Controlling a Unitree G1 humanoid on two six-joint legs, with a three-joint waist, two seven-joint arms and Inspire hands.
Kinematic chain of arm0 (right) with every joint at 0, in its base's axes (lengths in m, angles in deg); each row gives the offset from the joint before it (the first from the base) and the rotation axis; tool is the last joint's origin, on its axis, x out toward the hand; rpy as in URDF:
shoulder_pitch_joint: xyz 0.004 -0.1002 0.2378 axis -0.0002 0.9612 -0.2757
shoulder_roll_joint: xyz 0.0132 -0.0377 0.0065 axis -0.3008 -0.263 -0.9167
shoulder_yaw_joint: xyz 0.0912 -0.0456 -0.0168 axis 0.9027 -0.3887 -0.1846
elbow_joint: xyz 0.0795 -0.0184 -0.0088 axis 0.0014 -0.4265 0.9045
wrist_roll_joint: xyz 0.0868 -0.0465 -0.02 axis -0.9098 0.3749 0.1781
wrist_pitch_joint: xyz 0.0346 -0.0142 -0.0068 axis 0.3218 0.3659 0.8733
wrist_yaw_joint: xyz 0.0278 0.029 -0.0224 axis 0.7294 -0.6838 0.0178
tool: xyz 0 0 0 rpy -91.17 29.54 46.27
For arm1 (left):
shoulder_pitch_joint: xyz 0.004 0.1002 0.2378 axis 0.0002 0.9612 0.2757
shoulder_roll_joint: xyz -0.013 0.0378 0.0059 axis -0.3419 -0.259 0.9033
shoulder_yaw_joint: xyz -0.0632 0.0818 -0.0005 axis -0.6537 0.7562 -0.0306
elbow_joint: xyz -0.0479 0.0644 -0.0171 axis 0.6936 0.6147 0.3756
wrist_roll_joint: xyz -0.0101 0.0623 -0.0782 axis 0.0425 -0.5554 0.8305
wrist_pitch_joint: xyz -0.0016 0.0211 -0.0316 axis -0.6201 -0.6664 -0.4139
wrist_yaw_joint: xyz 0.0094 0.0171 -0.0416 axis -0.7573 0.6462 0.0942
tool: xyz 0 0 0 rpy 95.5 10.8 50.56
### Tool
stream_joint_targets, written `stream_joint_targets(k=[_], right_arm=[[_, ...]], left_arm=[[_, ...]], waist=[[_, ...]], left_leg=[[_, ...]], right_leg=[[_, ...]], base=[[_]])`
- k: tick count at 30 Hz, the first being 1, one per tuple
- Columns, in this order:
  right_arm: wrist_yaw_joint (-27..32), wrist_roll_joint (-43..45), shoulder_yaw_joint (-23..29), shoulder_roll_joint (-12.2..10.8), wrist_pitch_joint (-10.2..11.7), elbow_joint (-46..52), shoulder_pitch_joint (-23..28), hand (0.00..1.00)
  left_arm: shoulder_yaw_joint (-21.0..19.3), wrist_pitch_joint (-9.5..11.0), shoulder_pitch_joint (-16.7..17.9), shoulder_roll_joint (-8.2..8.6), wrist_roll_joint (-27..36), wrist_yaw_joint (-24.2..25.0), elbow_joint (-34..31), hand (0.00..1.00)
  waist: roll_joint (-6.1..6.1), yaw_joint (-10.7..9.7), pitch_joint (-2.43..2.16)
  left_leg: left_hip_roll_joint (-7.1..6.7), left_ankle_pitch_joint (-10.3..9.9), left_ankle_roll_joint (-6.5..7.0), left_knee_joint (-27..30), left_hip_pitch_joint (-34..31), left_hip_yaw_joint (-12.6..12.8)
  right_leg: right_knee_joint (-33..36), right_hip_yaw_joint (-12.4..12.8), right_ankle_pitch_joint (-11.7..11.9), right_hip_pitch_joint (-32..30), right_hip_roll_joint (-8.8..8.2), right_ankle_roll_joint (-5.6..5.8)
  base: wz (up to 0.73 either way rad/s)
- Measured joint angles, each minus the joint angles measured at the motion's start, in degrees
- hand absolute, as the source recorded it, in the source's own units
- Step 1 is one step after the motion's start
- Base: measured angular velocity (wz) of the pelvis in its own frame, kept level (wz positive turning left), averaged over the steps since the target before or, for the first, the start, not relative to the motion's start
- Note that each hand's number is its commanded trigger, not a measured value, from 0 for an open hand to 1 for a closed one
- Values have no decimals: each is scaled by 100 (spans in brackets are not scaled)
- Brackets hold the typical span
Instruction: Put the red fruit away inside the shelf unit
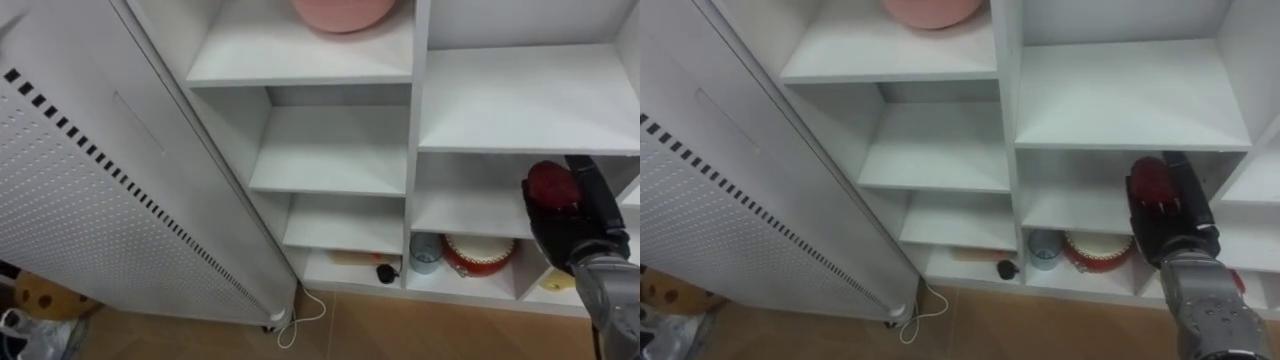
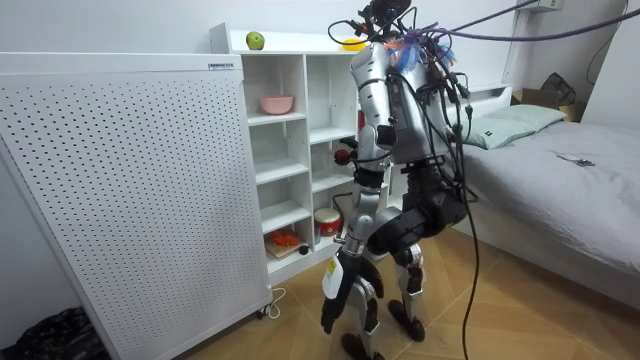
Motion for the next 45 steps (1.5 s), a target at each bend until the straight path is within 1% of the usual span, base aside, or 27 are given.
stream_joint_targets(k=[4, 8, 17, 23, 28, 30, 32, 34, 35, 37, 39, 40, 41, 42, 43, 45], right_arm=[[-8, -21, 3, 1, 1, -8, 0, 0], [-112, -47, 165, 3, -4, -78, 0, 0], [-131, -127, 166, 3, -9, -96, 1, 0], [-251, -73, 168, 4, -13, -267, 1, 0], [-413, -22, 175, 3, -97, -726, 12, 0], [-564, 117, 205, 2, -242, -1029, 167, 0], [-616, 221, 211, 2, -312, -1099, 315, 0], [-676, 417, 212, 0, -362, -1224, 414, 0], [-757, 592, 212, -1, -391, -1359, 527, 0], [-899, 1001, 204, -1, -426, -1486, 841, 0], [-1155, 1719, 87, -2, -438, -1874, 1294, 0], [-1187, 1938, 53, -2, -448, -1946, 1419, 0], [-1217, 2388, 1, -3, -509, -2046, 1650, 0], [-1249, 2832, -93, -2, -558, -2066, 1853, 0], [-1269, 3040, -151, -3, -561, -2066, 1952, 0], [-1379, 4054, -323, -22, -570, -2065, 2295, 0]], left_arm=[[12, 5, 0, 0, 17, 0, -5, 0], [21, 6, 3, 0, 56, -6, -6, 0], [28, 6, 6, 1, 48, -24, -5, 0], [28, 30, 20, 2, 50, -35, -1, 0], [22, 26, 41, 8, 48, 1, 15, 0], [-4, 22, 48, 10, 46, 65, 57, 0], [-9, 22, 47, 8, 48, 150, 93, 0], [-30, 24, 24, 8, 24, 245, 155, 0], [-64, 27, 19, 11, -34, 285, 216, 0], [-252, 39, 17, 21, -75, 351, 300, 0], [-432, 55, 0, 26, -179, 353, 533, 0], [-502, 57, -6, 25, -203, 353, 561, 0], [-657, 56, 0, 25, -225, 352, 602, 0], [-759, 69, 4, 24, -231, 350, 656, 0], [-815, 72, 4, 24, -233, 352, 668, 0], [-1129, 131, 6, 10, -471, 326, 668, 0]], waist=[[1, -14, -1], [1, -25, 0], [-2, -26, 1], [-2, -30, 2], [-7, -53, 15], [9, -63, 29], [11, -77, 30], [33, -101, 40], [46, -119, 46], [50, -142, 50], [46, -223, 52], [36, -238, 55], [11, -264, 58], [-7, -337, 55], [-20, -365, 51], [-120, -495, 47]], left_leg=[[-1, 0, -1, 0, 8, 11], [-1, 0, 0, -1, 9, 18], [8, 0, -1, -72, 22, 28], [11, 0, -2, -140, 148, 27], [17, 5, -10, -336, 477, 24], [22, 5, -25, -487, 800, -1], [9, 8, -32, -616, 1008, -18], [8, 18, -45, -727, 1210, -69], [12, 20, -49, -818, 1390, -110], [12, 20, -51, -980, 1689, -125], [-27, 20, -51, -1232, 2116, -131], [-27, 20, -51, -1284, 2202, -132], [-21, 20, -51, -1389, 2340, -137], [-27, 22, -53, -1468, 2456, -139], [-25, 23, -53, -1500, 2512, -137], [-24, 24, -53, -1581, 2760, -101]], right_leg=[[-8, -10, -4, -1, -4, -5], [-12, -16, -5, 6, -5, -3], [-46, -9, -3, 13, 11, -1], [-173, -24, 3, 151, 37, 15], [-351, -50, 13, 493, 68, 38], [-545, -130, 17, 855, 89, 47], [-668, -167, 16, 1068, 92, 62], [-847, -209, 40, 1315, 134, 95], [-999, -265, 56, 1547, 163, 113], [-1210, -360, 52, 1913, 185, 143], [-1450, -467, 29, 2384, 177, 203], [-1516, -481, 30, 2480, 184, 216], [-1615, -484, 38, 2614, 196, 234], [-1661, -488, 49, 2725, 201, 254], [-1708, -494, 52, 2789, 202, 262], [-1871, -517, 67, 3065, 219, 285]], base=[[0], [0], [0], [0], [0], [0], [0], [5], [14], [19], [20], [8], [0], [-5], [-8], [-8]])
